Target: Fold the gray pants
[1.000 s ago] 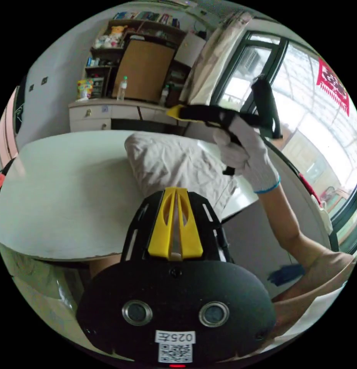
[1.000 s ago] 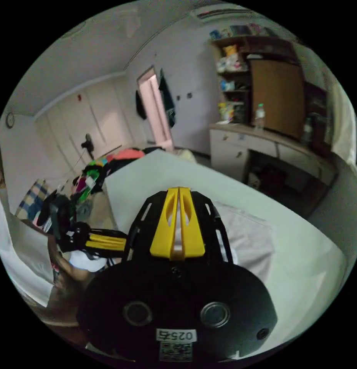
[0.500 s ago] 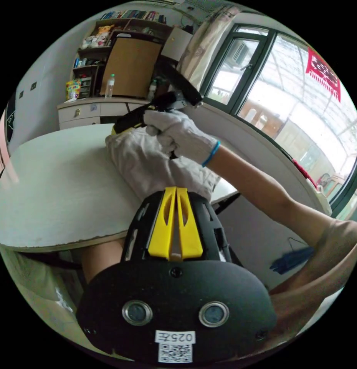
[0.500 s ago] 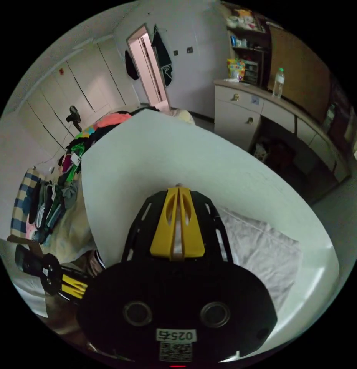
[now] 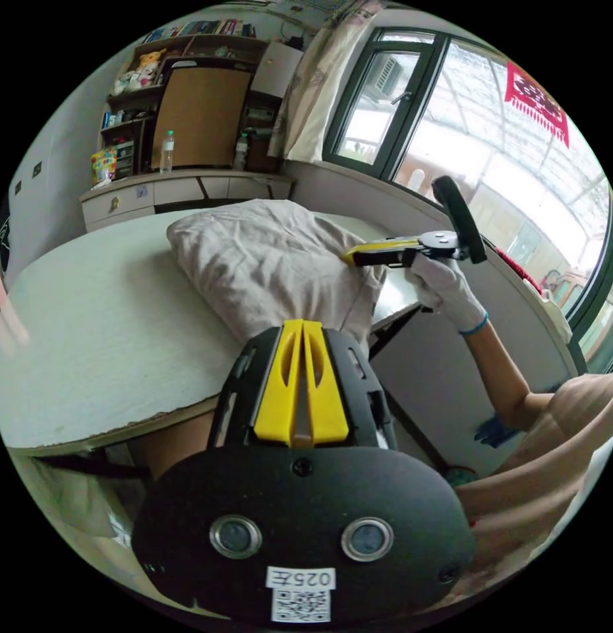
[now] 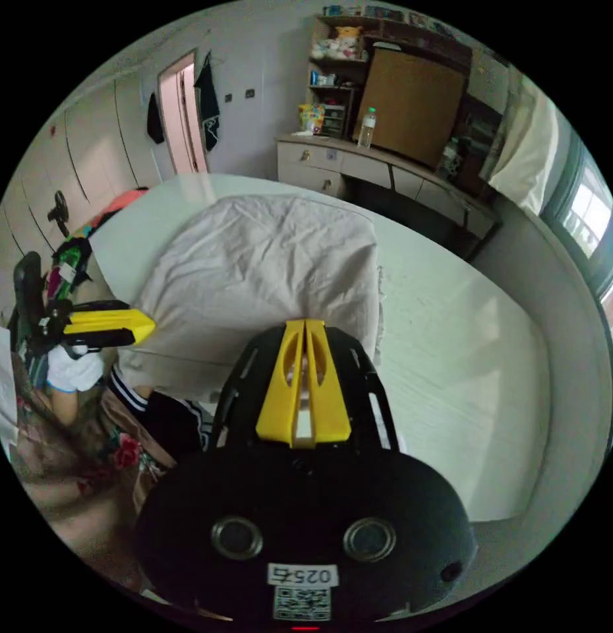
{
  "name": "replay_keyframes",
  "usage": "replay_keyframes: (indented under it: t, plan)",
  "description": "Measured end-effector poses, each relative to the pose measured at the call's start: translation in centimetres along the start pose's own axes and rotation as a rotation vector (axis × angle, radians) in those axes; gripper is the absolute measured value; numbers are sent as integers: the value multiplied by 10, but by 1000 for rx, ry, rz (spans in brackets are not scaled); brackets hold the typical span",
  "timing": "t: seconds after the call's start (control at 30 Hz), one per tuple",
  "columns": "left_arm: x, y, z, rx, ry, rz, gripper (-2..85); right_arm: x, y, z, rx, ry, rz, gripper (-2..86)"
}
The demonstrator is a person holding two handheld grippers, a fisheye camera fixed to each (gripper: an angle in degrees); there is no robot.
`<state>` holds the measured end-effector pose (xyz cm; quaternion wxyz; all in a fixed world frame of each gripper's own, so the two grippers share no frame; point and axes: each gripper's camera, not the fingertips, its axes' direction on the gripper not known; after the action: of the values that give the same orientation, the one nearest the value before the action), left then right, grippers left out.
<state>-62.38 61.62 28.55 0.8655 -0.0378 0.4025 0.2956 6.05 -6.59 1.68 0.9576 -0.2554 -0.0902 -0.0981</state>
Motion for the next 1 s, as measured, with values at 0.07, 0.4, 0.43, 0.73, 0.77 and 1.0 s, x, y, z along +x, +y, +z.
replay_keyframes:
  t: [0.07, 0.4, 0.43, 0.73, 0.77, 1.0]
  plan:
    - [-13, -7, -24, 8, 37, -50, -3, 12, 10, -16, 106, -46, 65, -4]
    - [-121, -24, -79, 110, 236, -466, 90, 144, 49, 14, 134, -404, 347, 165]
    - [-116, -33, -83, 94, 223, -438, 94, 153, 50, 29, 92, -518, 326, 163]
    - [-125, -38, -134, 13, 234, -393, 21, 125, 124, -5, 137, -508, 411, 51]
    - [-132, -29, -148, 9, 281, -399, 19, 116, 145, -14, 173, -512, 433, 51]
    - [-168, 28, -193, -12, 529, -433, 75, 95, 243, -35, 393, -590, 541, 80]
